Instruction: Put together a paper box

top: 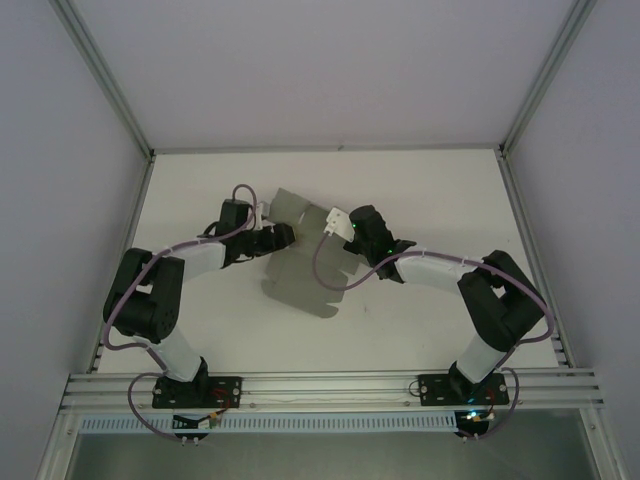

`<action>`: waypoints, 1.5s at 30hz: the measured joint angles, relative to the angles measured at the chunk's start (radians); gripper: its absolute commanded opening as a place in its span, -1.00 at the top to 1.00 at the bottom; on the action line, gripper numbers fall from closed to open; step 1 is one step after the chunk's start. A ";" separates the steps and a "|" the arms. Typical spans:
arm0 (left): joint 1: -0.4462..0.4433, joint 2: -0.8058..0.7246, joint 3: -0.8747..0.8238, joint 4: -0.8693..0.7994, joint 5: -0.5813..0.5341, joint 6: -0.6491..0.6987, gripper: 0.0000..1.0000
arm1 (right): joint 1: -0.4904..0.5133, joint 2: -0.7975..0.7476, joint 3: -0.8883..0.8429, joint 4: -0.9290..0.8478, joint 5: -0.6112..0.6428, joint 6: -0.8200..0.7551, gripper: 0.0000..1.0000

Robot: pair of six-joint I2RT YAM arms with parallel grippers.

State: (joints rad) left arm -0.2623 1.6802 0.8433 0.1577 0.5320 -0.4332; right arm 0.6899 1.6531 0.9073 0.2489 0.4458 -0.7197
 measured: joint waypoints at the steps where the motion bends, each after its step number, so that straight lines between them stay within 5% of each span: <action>1: 0.000 0.002 -0.006 0.021 0.013 -0.006 -0.21 | -0.001 0.000 0.000 0.000 0.002 0.003 1.00; 13: -0.001 0.043 -0.044 0.177 0.104 -0.077 0.93 | -0.007 -0.001 0.000 0.004 -0.007 0.028 1.00; 17: -0.002 0.044 -0.042 0.174 0.088 -0.073 1.00 | -0.009 -0.010 -0.002 0.001 -0.020 0.016 1.00; 18: -0.002 0.044 -0.040 0.169 0.084 -0.071 0.93 | -0.009 -0.012 -0.003 0.001 -0.023 0.005 1.00; 22: -0.006 0.045 -0.025 0.132 0.062 -0.058 -0.19 | -0.008 -0.013 -0.004 0.002 -0.023 -0.043 1.00; 27: -0.006 0.033 -0.015 0.068 0.019 -0.034 -1.00 | -0.008 -0.012 -0.008 0.051 0.012 -0.168 1.00; 45: 0.016 -0.187 0.185 -0.364 -0.502 0.074 -1.00 | -0.008 0.063 -0.144 0.562 0.078 -0.662 1.00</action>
State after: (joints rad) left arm -0.2462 1.4937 1.0279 -0.2066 0.0303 -0.3592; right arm 0.6823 1.7161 0.7631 0.8112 0.5240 -1.3819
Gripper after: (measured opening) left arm 0.998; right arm 0.050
